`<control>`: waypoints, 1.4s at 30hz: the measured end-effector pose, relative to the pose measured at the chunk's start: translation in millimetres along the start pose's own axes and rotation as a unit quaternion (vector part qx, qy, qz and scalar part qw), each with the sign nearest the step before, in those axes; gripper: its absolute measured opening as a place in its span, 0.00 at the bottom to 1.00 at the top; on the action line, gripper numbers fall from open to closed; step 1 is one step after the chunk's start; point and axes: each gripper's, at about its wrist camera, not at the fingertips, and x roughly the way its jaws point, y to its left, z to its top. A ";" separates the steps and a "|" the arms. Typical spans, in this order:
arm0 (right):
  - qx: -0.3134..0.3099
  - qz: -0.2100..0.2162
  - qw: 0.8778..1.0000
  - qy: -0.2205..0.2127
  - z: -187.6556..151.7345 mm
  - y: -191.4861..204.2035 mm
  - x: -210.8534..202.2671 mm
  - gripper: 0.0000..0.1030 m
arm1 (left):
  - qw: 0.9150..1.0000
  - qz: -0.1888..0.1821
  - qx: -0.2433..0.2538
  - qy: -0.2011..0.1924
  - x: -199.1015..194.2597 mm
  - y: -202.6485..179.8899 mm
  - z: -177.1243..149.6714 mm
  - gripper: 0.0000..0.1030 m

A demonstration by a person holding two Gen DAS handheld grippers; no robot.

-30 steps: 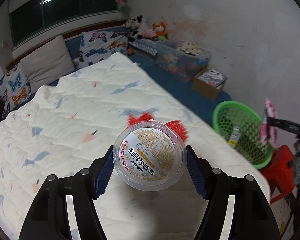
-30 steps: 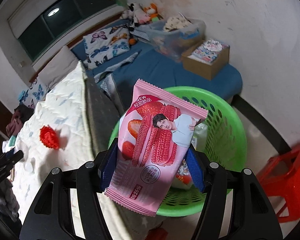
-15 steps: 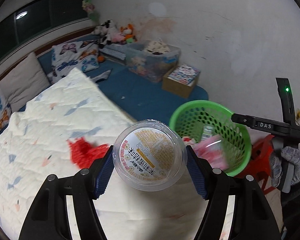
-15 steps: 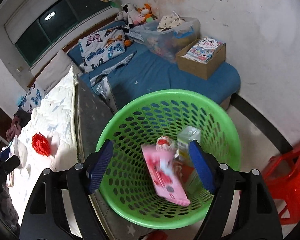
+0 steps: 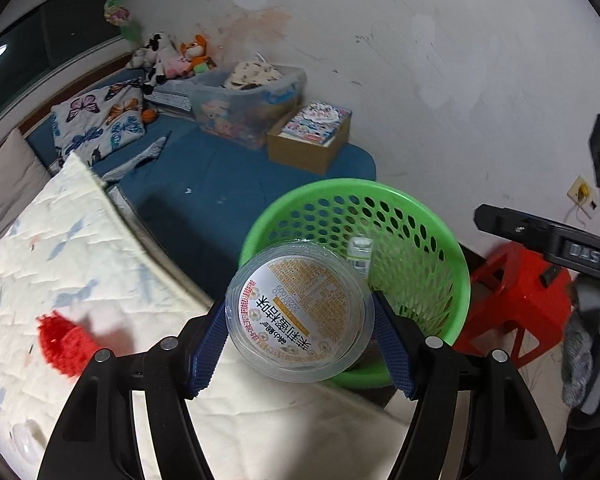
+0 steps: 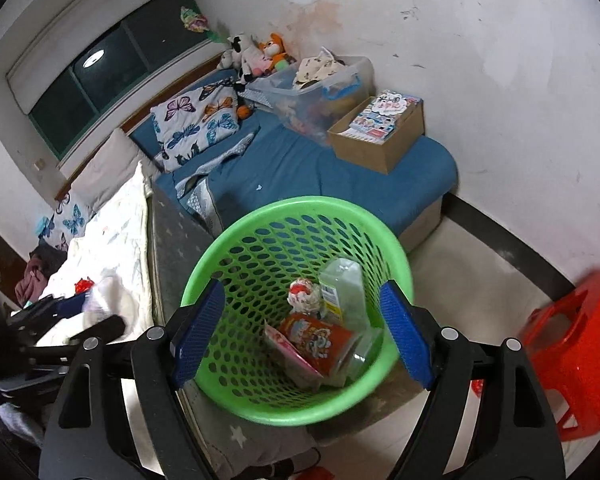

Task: Collect trash
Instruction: 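Carry the pink wipes pack and clear tub over the green basket and release both, then move both tools back over the bed toward the red mesh net and clear dome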

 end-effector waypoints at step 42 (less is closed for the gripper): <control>-0.140 0.089 0.985 0.055 -39.8 151.0 28.5 0.78 | 0.969 0.138 -0.193 -0.071 -145.2 163.0 -132.8 0.76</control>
